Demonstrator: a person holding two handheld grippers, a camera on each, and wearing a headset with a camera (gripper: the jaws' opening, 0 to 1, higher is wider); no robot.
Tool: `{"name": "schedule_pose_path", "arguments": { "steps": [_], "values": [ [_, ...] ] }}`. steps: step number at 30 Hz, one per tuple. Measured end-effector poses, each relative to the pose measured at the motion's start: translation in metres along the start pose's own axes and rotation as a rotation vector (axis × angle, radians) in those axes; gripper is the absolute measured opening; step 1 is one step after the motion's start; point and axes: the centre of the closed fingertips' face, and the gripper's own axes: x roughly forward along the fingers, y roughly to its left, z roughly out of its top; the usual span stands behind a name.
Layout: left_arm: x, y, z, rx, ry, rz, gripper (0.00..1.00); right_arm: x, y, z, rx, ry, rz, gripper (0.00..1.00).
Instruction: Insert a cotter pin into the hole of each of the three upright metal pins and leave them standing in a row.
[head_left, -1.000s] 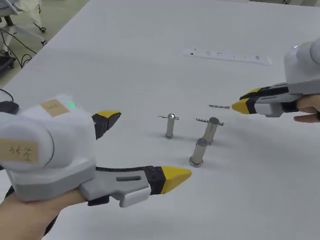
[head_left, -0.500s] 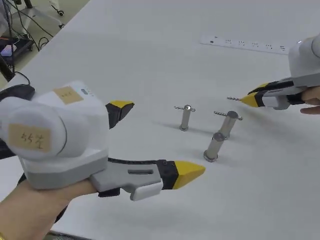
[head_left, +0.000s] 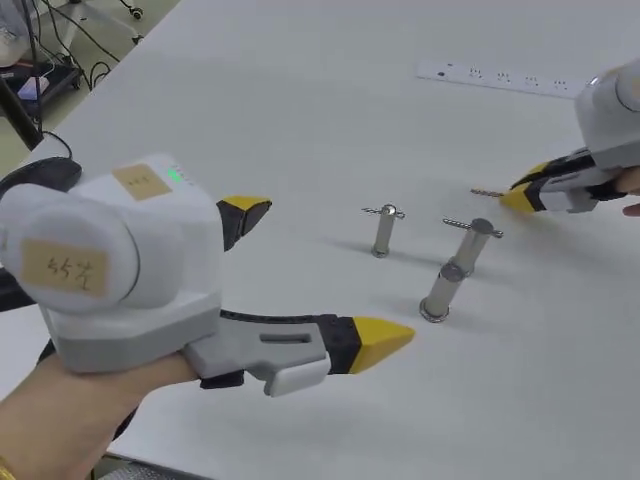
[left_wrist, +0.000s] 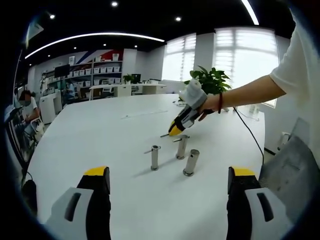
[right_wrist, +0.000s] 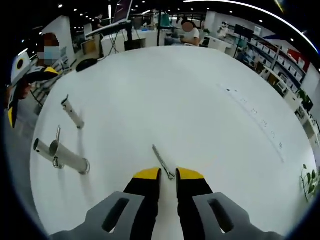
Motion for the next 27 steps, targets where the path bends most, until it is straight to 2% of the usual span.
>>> {"name": "schedule_pose_path", "arguments": {
  "steps": [10, 12, 18, 27],
  "values": [
    [-0.0008, 0.0002, -0.0003, -0.003, 0.004, -0.001, 0.96, 0.0006, 0.0045, -0.0012, -0.024, 0.057, 0.054, 0.09],
    [-0.0007, -0.0005, -0.0005, 0.000, 0.006, -0.003, 0.96, 0.0004, 0.0047, -0.0017, -0.049, 0.080, 0.056, 0.07],
    [-0.0015, -0.0002, 0.0005, 0.000, 0.003, -0.001, 0.95, -0.0009, 0.0079, -0.0027, -0.213, 0.155, 0.050, 0.04],
    [-0.0023, -0.0020, -0.0026, -0.017, 0.017, -0.003, 0.90, -0.0027, 0.0098, -0.0031, -0.253, 0.171, 0.032, 0.02]
  ]
}}
